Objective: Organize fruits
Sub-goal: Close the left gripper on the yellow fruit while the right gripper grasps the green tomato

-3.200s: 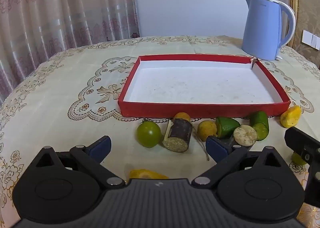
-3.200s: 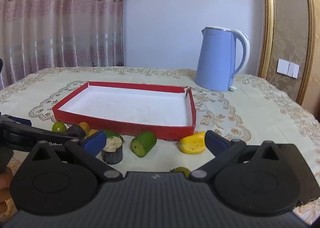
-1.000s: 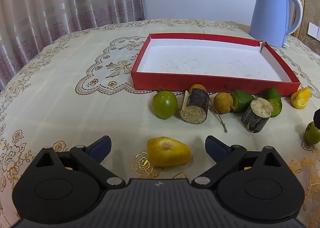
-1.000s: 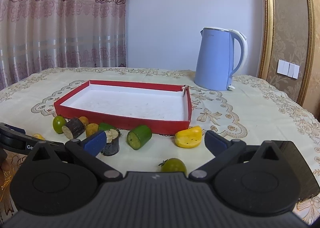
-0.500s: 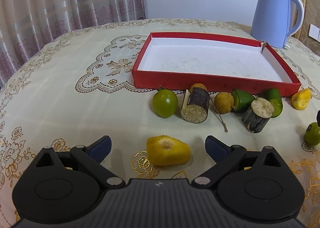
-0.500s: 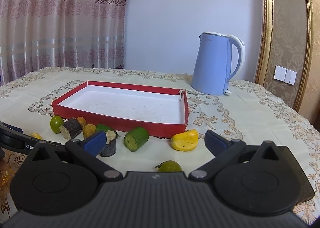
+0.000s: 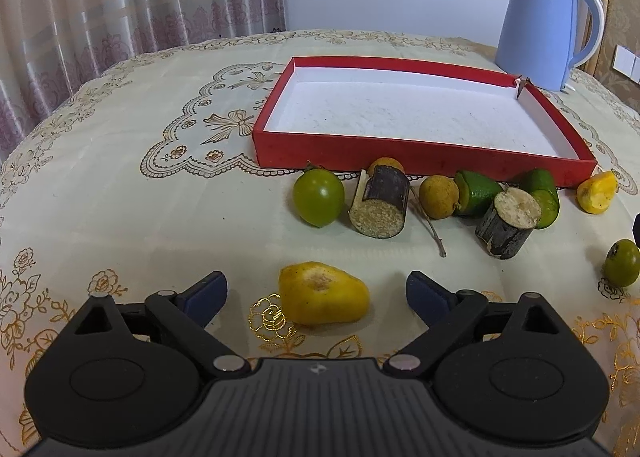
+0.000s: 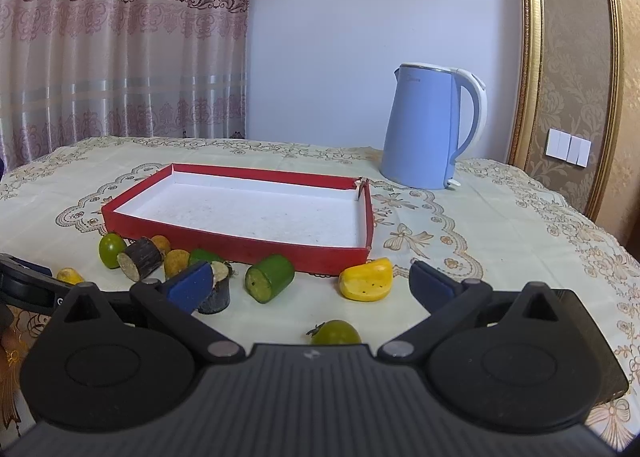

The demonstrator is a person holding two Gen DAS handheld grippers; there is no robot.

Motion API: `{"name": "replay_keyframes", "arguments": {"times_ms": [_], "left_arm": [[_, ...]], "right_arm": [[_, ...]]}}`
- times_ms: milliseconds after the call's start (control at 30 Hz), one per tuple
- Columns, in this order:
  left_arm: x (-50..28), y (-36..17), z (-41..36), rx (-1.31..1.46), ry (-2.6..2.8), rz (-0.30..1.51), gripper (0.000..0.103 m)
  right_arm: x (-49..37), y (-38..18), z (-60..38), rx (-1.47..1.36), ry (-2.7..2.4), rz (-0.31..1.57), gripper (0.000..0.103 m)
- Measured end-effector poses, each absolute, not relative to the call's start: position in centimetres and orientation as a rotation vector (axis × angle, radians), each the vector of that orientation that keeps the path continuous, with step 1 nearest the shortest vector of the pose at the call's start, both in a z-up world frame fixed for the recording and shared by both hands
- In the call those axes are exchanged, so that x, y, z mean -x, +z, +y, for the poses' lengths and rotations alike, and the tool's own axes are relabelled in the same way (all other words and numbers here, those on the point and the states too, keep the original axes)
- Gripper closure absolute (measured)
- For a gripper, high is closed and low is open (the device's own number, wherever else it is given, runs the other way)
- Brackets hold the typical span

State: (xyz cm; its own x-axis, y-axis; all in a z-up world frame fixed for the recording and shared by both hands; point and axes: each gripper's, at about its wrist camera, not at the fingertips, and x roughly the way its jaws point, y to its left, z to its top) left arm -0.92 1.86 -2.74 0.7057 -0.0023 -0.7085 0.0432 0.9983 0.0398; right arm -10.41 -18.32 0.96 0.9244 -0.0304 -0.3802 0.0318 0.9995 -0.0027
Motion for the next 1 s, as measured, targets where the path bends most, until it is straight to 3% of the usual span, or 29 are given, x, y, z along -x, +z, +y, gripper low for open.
{"name": "replay_keyframes", "arguments": {"times_ms": [267, 500, 900, 1000], "left_arm": [[1.0, -2.6, 1.7, -0.047, -0.053, 0.792, 0.02], [1.4, -2.3, 0.9, -0.095, -0.048, 0.766, 0.061], [2.0, -1.4, 1.5, -0.099, -0.047, 0.729, 0.062], [2.2, -0.8, 1.3, -0.116, -0.038, 0.698, 0.062]], "right_arm": [[10.5, 1.0, -18.4, -0.005, -0.031, 0.389, 0.0], [10.4, 0.9, -18.5, -0.009, -0.032, 0.391, 0.0], [10.4, -0.1, -19.5, -0.035, 0.003, 0.418, 0.001], [10.0, -0.6, -19.7, -0.038, 0.011, 0.449, 0.01]]}}
